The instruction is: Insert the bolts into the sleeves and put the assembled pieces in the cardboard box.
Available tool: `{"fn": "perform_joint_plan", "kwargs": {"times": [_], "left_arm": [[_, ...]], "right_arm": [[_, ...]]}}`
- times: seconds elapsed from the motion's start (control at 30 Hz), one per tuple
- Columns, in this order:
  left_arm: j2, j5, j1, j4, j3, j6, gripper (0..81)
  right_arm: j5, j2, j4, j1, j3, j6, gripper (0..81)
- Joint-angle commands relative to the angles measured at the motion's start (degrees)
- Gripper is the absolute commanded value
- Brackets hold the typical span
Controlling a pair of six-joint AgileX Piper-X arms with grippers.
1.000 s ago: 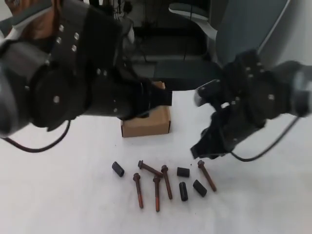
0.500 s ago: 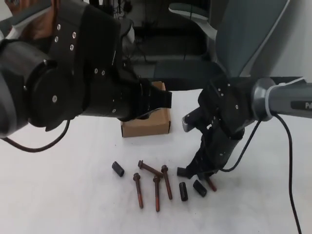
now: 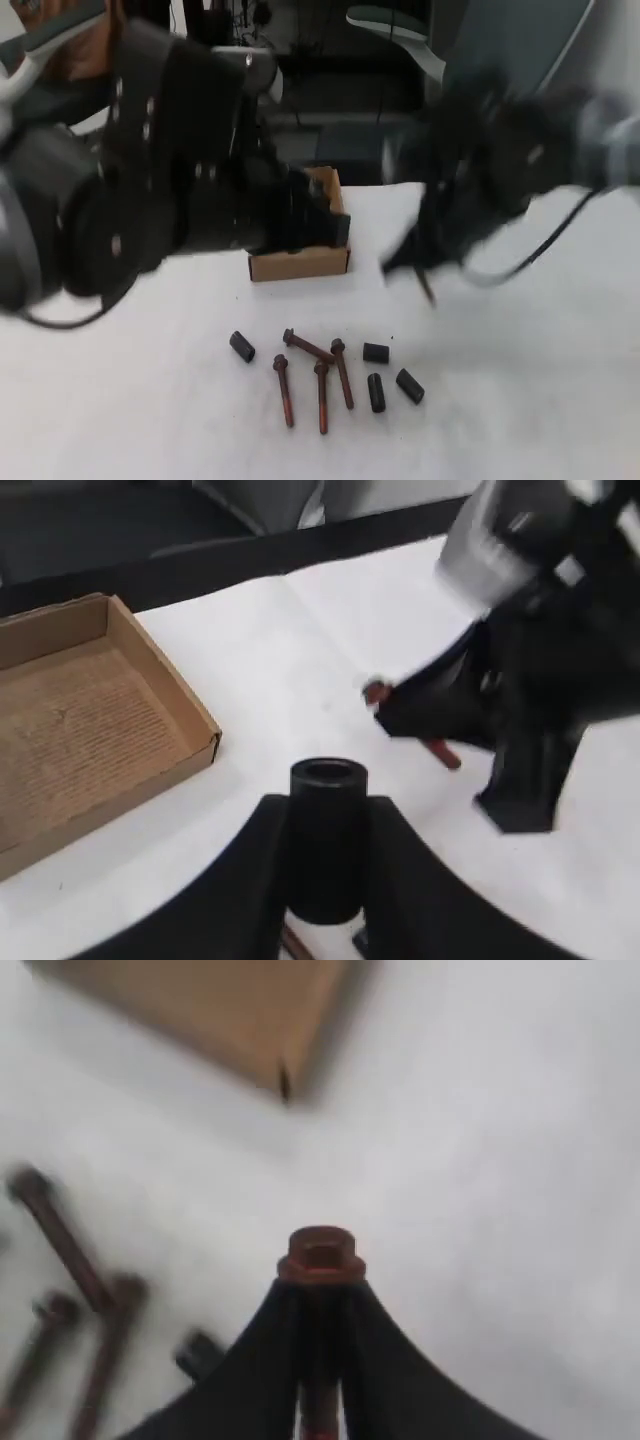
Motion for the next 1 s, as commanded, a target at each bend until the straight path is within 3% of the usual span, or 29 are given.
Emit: {"fn": "perform_joint_plan", "kwargs": {"times": [0.0, 0.23, 0.37, 0.5, 0.73, 0.87, 0.97], "left_arm": [[-0.6, -0.8, -0.9, -10.5, 4.3, -0.1, 1.8], [-0.6, -9.3, -7.9, -22.5, 12.7, -0.1, 1.8], [-0.6, -16.4, -11.5, -26.1, 13.3, -0.5, 1.8], [-0.6, -24.5, -11.1, -25.1, 13.3, -9.0, 1.8], [-2.1, -23.4, -7.8, -25.7, 13.3, -9.3, 1.8], [-3.3, -15.3, -7.0, -28.9, 13.3, 4.9, 1.8], [-3.4, -15.3, -6.4, -28.2, 13.3, 13.2, 1.8]], "right_arm": [[-4.9, -6.7, -9.9, 0.2, -0.9, 1.5, 0.6], [-12.2, -12.3, -24.7, 3.2, -0.9, 8.2, 0.6], [-10.8, -12.1, -32.4, 7.6, 1.8, 8.8, 0.6], [-6.6, -12.5, -44.0, 11.0, 7.3, 14.6, 0.6], [-3.2, -12.5, -51.8, 13.7, 11.8, 15.5, 0.6], [-3.2, -12.6, -51.5, 13.5, 11.7, 15.4, 0.6], [-2.5, -12.6, -52.0, 12.7, 11.6, 15.2, 0.6]]}}
